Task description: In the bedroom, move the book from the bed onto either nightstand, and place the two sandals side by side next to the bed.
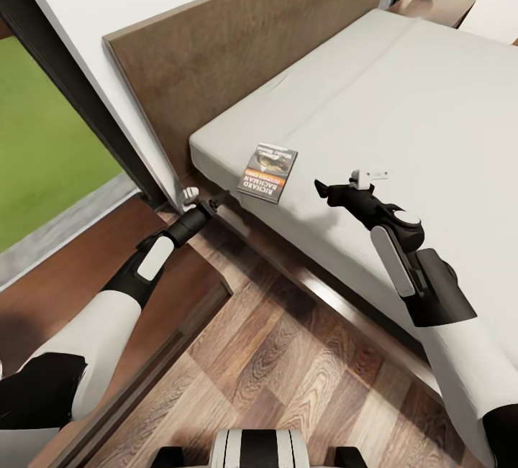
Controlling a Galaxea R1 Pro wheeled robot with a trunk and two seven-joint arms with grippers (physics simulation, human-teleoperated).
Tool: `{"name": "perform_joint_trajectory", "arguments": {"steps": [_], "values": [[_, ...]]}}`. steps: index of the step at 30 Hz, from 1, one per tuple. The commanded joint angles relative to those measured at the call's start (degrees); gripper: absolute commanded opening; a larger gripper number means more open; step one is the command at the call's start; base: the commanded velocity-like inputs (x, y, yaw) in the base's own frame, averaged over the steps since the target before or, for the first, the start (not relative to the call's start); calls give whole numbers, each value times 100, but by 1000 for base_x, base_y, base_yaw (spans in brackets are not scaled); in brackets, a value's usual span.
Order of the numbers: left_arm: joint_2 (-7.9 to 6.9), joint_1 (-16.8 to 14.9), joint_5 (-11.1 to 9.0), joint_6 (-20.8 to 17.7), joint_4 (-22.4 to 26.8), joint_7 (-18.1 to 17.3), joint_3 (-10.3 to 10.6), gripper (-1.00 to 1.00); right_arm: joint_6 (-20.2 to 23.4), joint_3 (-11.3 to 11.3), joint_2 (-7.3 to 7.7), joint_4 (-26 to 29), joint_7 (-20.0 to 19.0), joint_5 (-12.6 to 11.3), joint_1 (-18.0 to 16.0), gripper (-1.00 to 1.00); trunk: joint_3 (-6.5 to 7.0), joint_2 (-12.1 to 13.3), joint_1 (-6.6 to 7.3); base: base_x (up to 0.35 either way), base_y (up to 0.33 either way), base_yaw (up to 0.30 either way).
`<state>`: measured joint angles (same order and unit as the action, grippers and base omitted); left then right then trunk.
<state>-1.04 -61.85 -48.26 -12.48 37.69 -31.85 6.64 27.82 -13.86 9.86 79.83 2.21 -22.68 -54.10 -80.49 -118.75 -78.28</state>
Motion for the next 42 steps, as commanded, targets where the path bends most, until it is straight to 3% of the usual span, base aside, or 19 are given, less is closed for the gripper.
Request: {"name": "perform_joint_trajectory", "arguments": {"steps": [1,13,28,42], "values": [[-5,-3,-61,-43,2,-3,16,100,21,-9,5,6,23,-35,-4,100,-21,-43,-22,0,0,0],[-1,-3,-61,-52,53,-30,13,100,27,-3,22,6,25,-35,-4,100,-237,-524,-285,0,0,0],[-10,-3,-61,-18,54,-58,3,100,29,-3,35,6,25,-35,-12,100,-227,-524,-285,0,0,-131],[-12,-3,-44,-17,40,-413,-8,100,30,-3,34,42,31,-35,-13,100,-224,-524,-285,0,0,-29]]}}
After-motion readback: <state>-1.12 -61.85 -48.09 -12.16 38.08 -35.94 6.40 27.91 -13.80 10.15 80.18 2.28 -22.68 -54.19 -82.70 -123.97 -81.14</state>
